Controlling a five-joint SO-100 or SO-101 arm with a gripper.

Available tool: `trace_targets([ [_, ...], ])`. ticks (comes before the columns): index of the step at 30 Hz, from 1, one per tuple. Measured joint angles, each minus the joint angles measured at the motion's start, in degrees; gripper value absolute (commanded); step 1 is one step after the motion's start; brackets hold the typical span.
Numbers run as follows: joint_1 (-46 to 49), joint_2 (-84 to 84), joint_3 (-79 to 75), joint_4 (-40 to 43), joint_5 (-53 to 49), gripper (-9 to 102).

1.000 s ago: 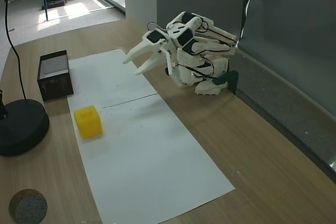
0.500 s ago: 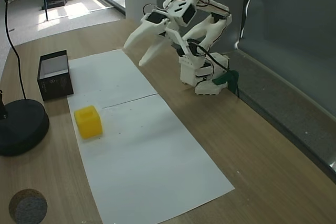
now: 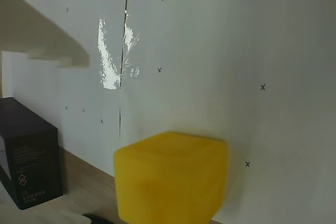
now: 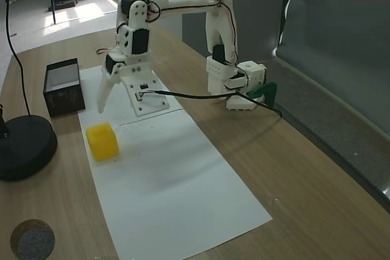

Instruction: Grab a yellow square and put it in the box.

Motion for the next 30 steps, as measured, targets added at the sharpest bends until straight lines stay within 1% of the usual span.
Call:
trace_targets([
  [4, 0.7, -8.88, -10.55, 4.39, 0.35, 28],
  [8, 0.62, -13.62, -19.86, 8.26, 0.53, 36],
  [12, -0.09, -16.7, -26.54, 11.43, 0.44, 37],
  [20, -0.35, -21.62, -28.92, 11.34, 0.35, 36],
  [30, -0.09, -27.33, -28.92, 6.94, 0.44, 36],
])
